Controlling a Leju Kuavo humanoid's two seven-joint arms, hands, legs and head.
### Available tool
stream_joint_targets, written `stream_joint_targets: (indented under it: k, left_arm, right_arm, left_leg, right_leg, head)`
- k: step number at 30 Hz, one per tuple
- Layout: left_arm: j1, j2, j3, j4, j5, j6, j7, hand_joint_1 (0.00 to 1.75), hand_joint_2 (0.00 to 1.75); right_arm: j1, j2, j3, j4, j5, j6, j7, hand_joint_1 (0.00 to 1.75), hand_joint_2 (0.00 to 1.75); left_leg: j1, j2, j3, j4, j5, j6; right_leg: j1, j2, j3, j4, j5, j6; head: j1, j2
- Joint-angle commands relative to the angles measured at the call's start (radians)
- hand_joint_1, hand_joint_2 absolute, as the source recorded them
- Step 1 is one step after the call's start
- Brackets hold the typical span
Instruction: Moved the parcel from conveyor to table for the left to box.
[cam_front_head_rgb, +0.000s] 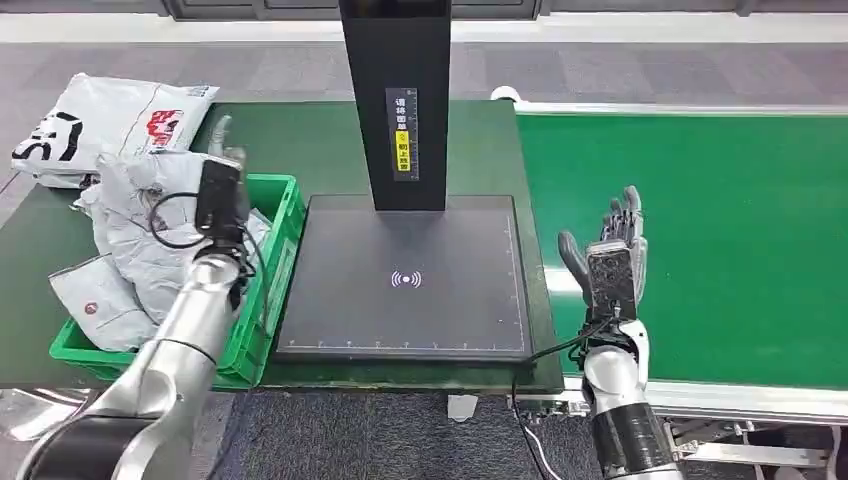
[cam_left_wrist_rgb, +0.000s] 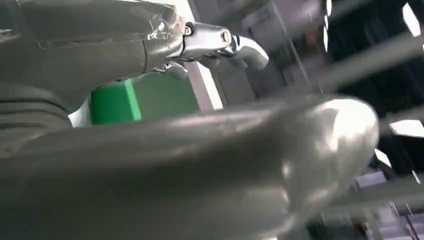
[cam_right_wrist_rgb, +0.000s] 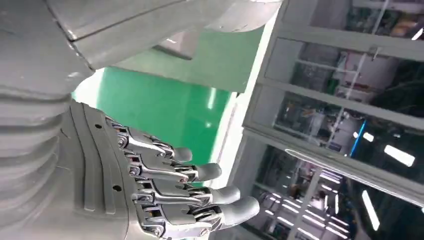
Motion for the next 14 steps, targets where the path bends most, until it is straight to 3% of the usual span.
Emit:
stream_joint_targets:
  k: [1,5,14]
  left_arm:
    - [-0.015,-0.122,-0.295,0.083,0.027,-0.042,0.012,0.0,1.75]
    - [-0.022,-0.155,-0.323,0.093,0.014,-0.013,0.02,0.0,1.75]
    - [-0.026,-0.138,-0.325,0.096,0.022,-0.016,0.019,0.0,1.75]
  right_arm:
    - [-0.182,-0.013,0.059,0.237,-0.034,0.004,-0.022,0.0,1.75]
    - [-0.197,-0.001,0.061,0.256,-0.049,0.011,-0.028,0.0,1.75]
    - [-0.196,-0.004,0.063,0.264,-0.055,0.006,-0.037,0.0,1.75]
  left_leg:
    - [0.0,0.001,0.004,-0.002,-0.001,0.002]
    - [-0.002,0.002,0.002,0.0,-0.001,0.002]
    - [-0.001,0.002,0.002,-0.001,-0.001,0.003]
  right_leg:
    - [0.001,0.001,0.005,-0.003,0.0,0.001]
    - [-0.003,0.001,0.001,-0.001,0.0,0.001]
    - [-0.002,0.002,0.002,-0.002,0.0,0.002]
  head:
    - [0.0,0.0]
    - [0.0,0.0]
    - [0.0,0.0]
